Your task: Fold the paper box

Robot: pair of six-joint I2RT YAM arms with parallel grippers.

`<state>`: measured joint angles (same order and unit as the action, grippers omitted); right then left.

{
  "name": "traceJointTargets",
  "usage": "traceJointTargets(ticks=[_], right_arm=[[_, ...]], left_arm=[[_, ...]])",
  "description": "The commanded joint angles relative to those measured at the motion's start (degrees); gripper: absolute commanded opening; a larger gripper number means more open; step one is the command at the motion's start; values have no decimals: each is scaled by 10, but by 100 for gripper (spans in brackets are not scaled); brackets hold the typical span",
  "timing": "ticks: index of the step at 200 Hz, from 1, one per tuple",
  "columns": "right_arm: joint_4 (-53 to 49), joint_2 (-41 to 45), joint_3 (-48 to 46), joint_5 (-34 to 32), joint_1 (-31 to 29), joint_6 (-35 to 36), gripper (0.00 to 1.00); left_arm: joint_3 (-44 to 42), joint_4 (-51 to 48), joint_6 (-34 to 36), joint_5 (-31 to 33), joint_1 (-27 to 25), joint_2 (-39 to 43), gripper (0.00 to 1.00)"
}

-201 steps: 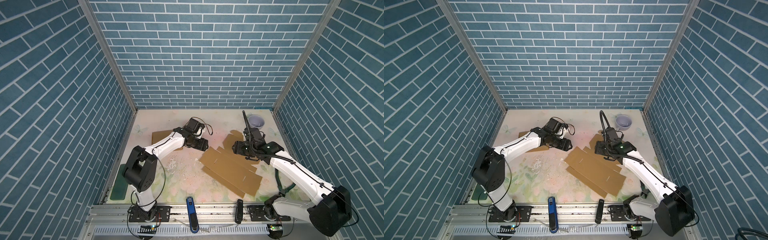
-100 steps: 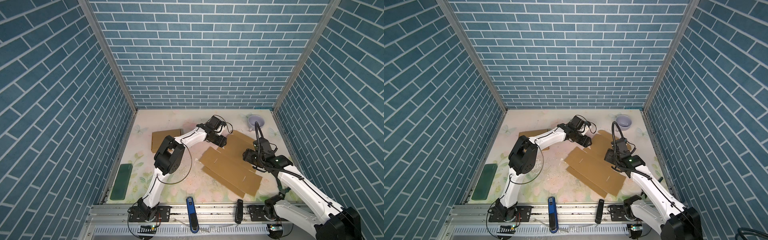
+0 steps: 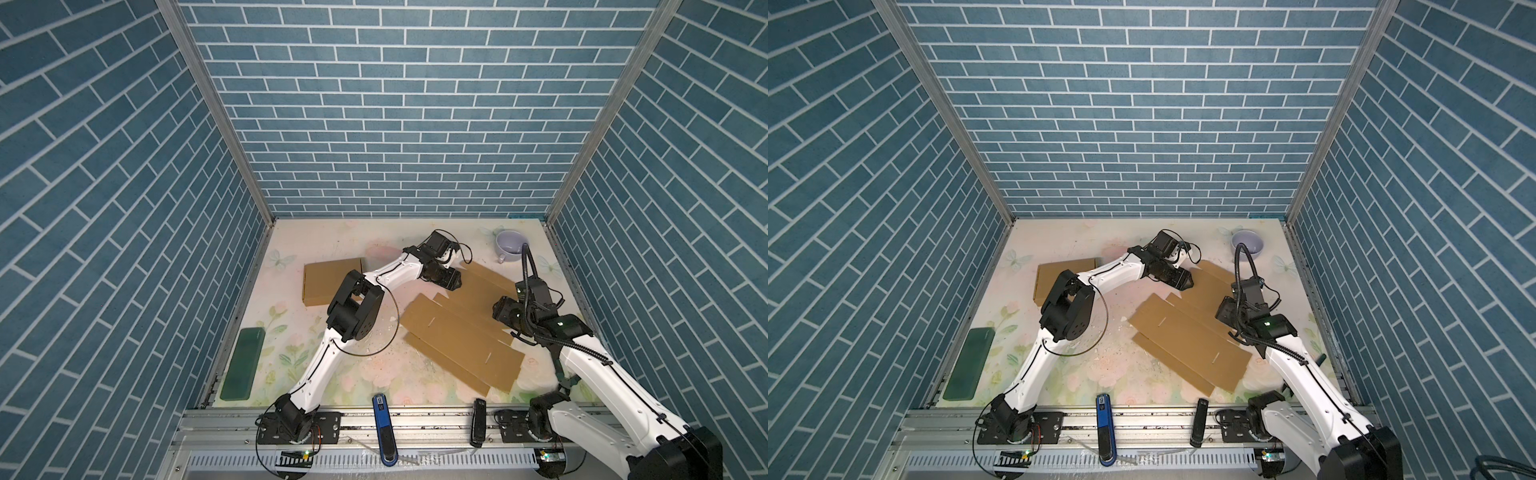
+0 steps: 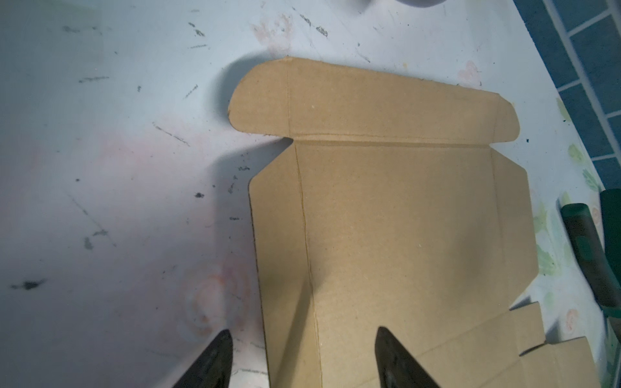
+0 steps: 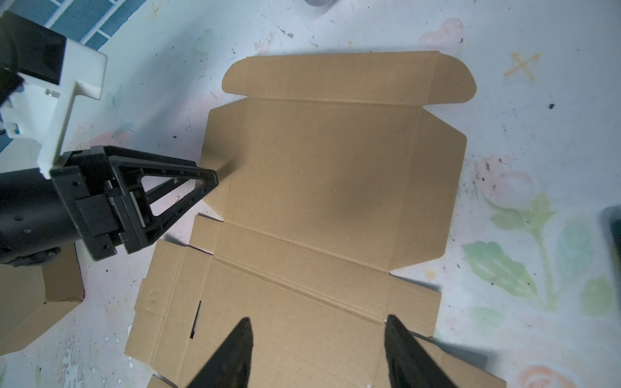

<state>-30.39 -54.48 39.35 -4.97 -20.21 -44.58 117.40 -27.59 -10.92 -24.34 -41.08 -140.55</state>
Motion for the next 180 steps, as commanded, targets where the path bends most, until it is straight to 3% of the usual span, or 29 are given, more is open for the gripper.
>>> traceJointTargets(ticks=[1,47,96,133,156,180], right_arm=[[3,7,-8,0,5,7,62],[2,3,-9,-2,9,8,62],[-4,2,-10,-7,12,11,62],[-9,9,-9,-11,14,12,61],[-12,14,-10,-11,15,12,61],[-8,17,-8,-7,15,13,60]], left_arm=[[12,-4,-11,-17,-2,-19,65],[16,14,-34,-40,-2,-33,53],[13,22,-44,-39,-2,-36,25],[4,31,-53,-31,0,-33,12],[-26,52,-67,-18,7,-14,3],[-82,81,-87,0,21,27,0]])
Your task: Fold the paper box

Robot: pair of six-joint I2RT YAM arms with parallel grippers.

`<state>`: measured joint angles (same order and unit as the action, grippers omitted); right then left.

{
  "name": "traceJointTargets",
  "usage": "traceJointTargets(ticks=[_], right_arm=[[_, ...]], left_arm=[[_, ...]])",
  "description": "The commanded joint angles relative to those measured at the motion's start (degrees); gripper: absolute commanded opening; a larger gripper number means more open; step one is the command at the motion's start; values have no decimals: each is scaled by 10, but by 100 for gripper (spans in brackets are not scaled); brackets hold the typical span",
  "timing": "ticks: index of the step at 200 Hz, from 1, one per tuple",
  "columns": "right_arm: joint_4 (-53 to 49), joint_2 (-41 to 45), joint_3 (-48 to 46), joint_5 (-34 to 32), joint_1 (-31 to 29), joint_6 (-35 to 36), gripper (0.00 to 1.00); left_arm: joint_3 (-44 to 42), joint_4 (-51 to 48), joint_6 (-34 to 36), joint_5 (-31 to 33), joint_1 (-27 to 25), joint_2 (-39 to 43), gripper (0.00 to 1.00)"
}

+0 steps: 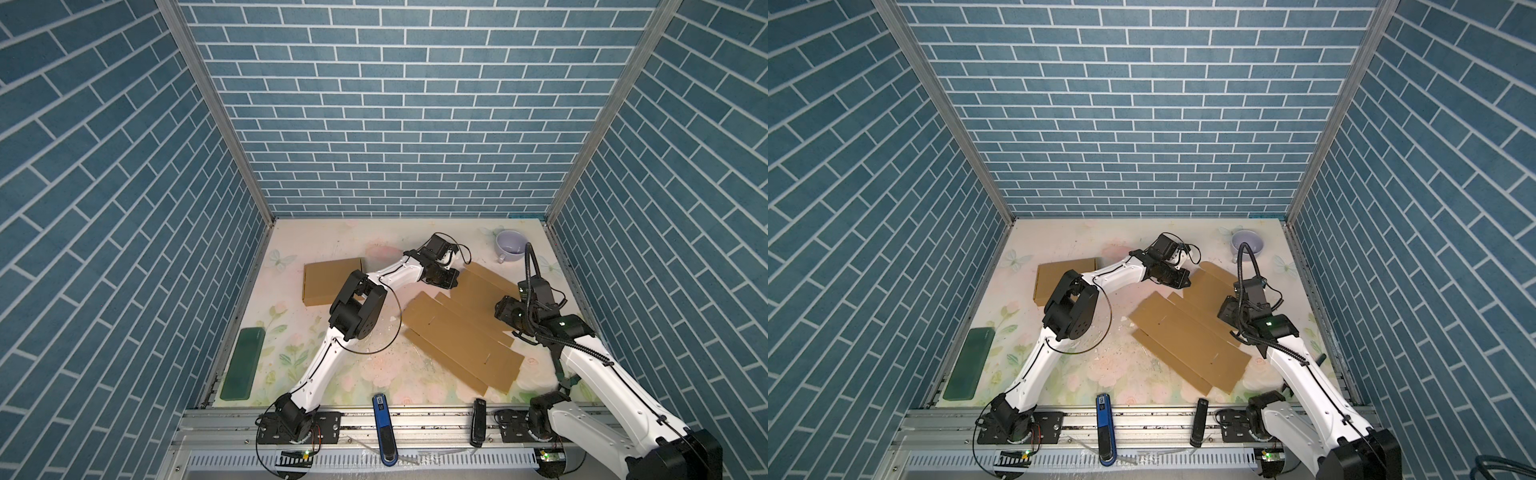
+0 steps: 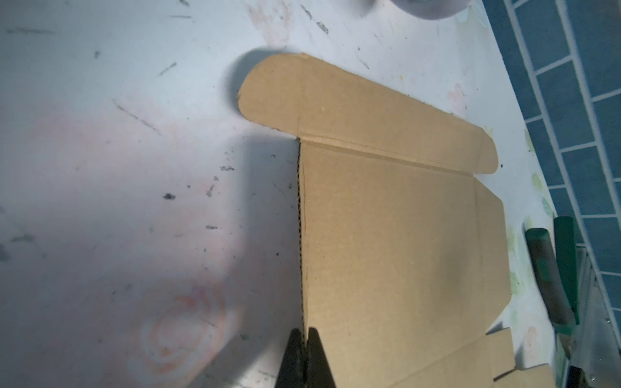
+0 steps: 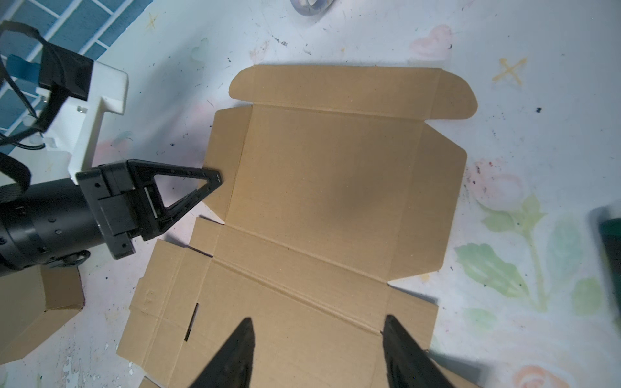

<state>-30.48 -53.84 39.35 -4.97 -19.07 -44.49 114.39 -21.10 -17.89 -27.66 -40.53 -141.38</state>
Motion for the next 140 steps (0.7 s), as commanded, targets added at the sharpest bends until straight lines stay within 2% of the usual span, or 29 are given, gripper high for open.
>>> traceJointTargets(ticks=[1,39,93,119,140], right_arm=[[-7,10,-8,-6,3,12,60],[12,-12,6,32,4,22,58],[21,-71,53,82,-1,22,55],[16,-85,70,83,-8,1,54],[29,-89,69,70,-19,-43,54]], left_arm=[[-56,17,-18,36,16,38,0],[-200,114,-78,58,52,148,0],[-375,223,-157,130,89,309,0],[-446,265,-195,206,98,382,0],[-499,303,-232,285,97,435,0]])
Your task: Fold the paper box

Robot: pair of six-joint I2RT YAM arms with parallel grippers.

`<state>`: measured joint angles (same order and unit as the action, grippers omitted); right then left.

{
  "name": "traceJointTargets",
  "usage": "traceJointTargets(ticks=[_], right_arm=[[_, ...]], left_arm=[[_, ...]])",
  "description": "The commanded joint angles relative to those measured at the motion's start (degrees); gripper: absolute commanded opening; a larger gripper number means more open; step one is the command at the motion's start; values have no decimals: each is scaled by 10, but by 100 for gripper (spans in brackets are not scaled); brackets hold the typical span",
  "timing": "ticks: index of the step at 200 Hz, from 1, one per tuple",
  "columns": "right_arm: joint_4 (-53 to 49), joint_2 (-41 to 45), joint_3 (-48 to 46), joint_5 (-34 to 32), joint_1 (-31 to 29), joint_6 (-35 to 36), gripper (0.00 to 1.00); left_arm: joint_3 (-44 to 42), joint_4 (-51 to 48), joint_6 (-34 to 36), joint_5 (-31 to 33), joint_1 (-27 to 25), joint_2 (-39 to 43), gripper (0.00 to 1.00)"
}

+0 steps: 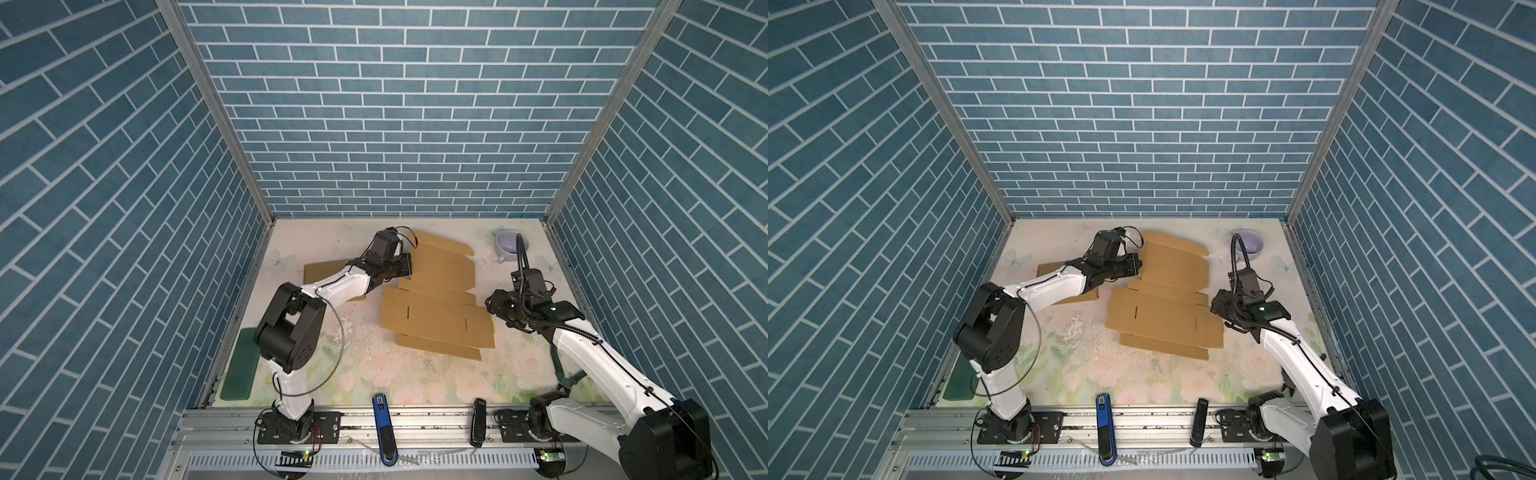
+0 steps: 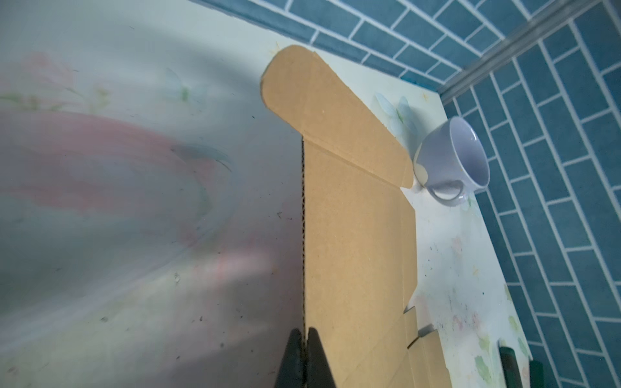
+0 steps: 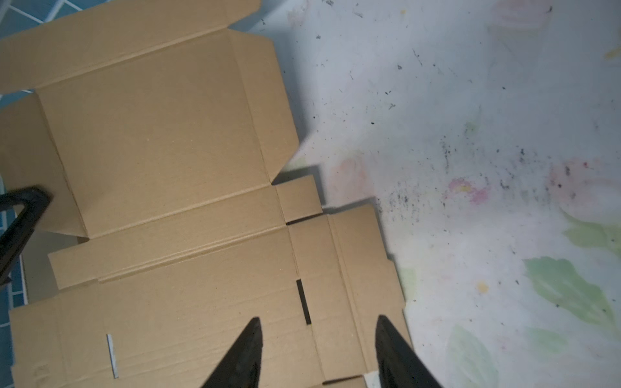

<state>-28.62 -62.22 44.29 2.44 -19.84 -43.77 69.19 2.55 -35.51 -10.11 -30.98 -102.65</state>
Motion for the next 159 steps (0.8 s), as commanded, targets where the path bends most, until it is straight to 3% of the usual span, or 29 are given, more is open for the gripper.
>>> traceJointTargets(ticks=[1,43,75,102,159], right_arm=[[11,-5,18,-5,-11,-54,54],[45,8,8,-39,-53,-153,54],[94,3,-29,-50,-97,-246,58],[201,-20,-78,-68,-134,-324,60],[438,-148,-110,-41,-174,-381,67]], left_arm=[[-51,68,-58,114,2,51,0],[-174,136,-141,359,-23,148,0],[-182,101,-169,529,-71,174,0],[-161,55,-203,569,-74,165,0],[-137,4,-221,566,-73,151,0]])
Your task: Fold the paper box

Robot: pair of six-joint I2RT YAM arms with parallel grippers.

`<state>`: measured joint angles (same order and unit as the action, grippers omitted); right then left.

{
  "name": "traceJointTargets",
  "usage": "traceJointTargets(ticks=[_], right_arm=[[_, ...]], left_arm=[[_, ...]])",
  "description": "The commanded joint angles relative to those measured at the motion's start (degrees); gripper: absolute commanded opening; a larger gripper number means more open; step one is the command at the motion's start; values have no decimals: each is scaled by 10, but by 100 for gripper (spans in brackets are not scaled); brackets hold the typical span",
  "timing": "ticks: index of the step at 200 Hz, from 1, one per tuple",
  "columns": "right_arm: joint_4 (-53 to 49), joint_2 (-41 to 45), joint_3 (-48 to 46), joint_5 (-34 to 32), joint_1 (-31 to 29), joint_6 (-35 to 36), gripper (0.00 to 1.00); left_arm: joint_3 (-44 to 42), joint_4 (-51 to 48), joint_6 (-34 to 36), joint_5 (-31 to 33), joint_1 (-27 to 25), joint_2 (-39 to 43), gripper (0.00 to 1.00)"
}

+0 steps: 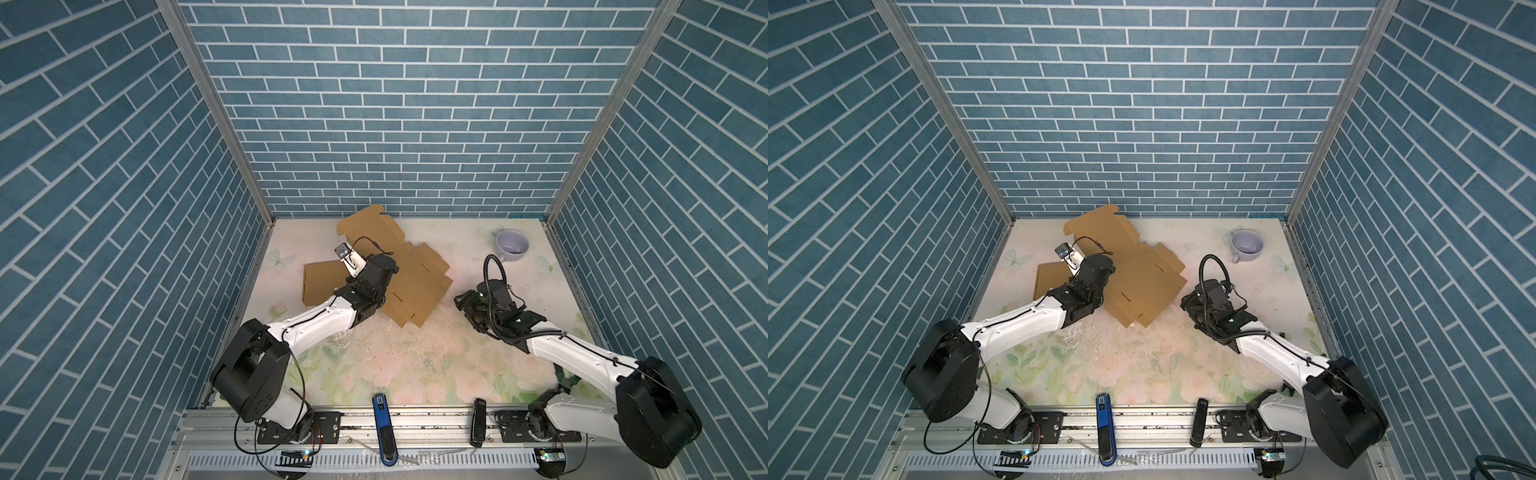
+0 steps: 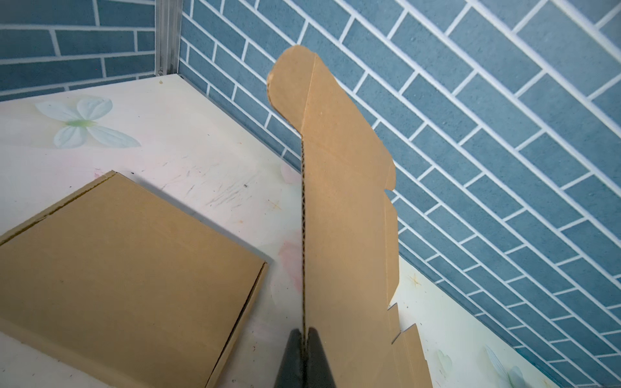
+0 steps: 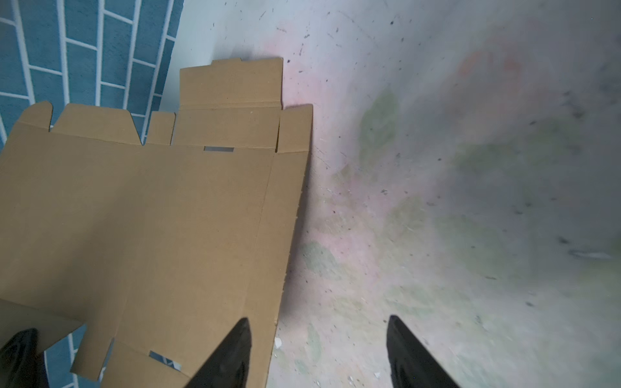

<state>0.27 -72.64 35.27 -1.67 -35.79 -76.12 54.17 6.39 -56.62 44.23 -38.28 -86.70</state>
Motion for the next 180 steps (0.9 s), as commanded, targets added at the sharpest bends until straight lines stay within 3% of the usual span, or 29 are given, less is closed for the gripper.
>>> traceJointTargets(ticks=[1,47,95,120,153,180], right_arm=[[154,-46,-21,0,-15,-58,67],[313,-159,-26,29,-33,-104,68],[410,-252,12,49,-52,-131,65],[414,-273,41,54,-61,-121,55],[361,-260,60,53,-61,-82,29],[281,-228,76,44,-61,-21,17]], left_arm=[[13,-35,-10,23,0,-8,0],[11,-37,-8,14,0,-11,0],[6,-44,-10,8,0,-10,0],[3,-47,-15,-4,0,-12,0],[-16,-50,-22,-25,0,-1,0],[-34,-54,-8,-34,0,27,16]])
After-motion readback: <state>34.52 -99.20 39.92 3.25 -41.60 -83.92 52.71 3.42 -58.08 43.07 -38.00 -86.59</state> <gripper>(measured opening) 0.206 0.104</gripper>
